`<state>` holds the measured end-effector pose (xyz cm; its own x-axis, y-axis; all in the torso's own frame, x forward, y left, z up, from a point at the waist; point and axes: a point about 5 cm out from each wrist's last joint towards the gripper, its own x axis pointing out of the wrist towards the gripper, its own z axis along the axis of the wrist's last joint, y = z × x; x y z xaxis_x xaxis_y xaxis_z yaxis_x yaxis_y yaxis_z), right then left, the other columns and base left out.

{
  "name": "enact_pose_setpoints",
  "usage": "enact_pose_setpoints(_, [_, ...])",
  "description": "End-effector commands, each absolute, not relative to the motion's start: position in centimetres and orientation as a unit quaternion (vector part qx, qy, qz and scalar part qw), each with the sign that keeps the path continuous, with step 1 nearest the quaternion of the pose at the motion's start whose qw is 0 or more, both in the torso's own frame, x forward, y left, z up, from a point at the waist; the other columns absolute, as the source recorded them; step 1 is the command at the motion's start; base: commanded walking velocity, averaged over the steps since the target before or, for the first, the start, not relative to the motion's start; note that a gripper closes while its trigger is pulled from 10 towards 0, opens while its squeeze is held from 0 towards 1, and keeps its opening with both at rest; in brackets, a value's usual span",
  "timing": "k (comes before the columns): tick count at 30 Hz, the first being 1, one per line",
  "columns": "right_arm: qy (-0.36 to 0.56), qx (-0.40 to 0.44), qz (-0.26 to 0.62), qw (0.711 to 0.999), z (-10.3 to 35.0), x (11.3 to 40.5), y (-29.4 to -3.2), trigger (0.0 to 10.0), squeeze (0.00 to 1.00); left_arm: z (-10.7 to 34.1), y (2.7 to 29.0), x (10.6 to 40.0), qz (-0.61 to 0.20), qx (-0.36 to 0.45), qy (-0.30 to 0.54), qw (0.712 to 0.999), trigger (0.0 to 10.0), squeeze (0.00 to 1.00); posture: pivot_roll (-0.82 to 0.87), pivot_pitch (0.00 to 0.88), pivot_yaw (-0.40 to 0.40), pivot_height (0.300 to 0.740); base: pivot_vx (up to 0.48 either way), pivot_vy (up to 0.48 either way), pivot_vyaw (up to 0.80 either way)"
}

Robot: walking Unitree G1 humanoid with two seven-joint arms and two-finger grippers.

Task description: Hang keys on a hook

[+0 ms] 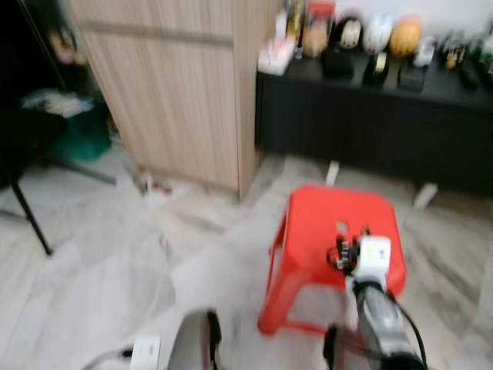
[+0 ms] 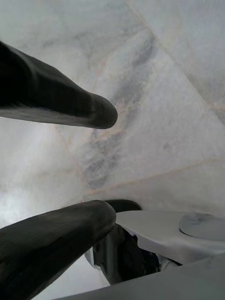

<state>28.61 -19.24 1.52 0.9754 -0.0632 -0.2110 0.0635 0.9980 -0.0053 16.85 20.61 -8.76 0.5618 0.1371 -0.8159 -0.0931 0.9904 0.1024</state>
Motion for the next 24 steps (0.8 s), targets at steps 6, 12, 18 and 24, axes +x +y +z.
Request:
enact_pose_setpoints(6, [0.101,0.001,-0.039,0.994,1.61,28.51,-19.59,10.0,0.0,-8.89,19.79,16.84,0.049,0.019,0.465,0.883,10.0,0.0,-0.07,0.018,-0.006,0.548,0.202,0.0,0.0])
enact_pose_setpoints(12, [0.097,0.002,-0.041,0.994,1.73,28.53,-19.69,10.0,0.0,-8.92,19.78,16.78,0.047,0.02,0.466,0.883,10.0,0.0,-0.07,0.008,-0.005,0.548,0.241,0.0,0.0])
enact_pose_setpoints(18, [0.095,-0.002,-0.049,0.994,1.81,28.57,-19.98,10.0,0.0,-8.94,19.77,16.74,0.046,0.021,0.467,0.883,10.0,0.0,-0.07,0.004,-0.005,0.548,0.243,0.0,0.0])
enact_pose_setpoints(24, [0.094,-0.004,-0.054,0.994,1.89,28.61,-20.18,10.0,0.0,-8.9,19.78,16.8,0.047,0.019,0.464,0.884,10.0,0.0,-0.07,0.017,-0.009,0.548,0.201,0.0,0.0])
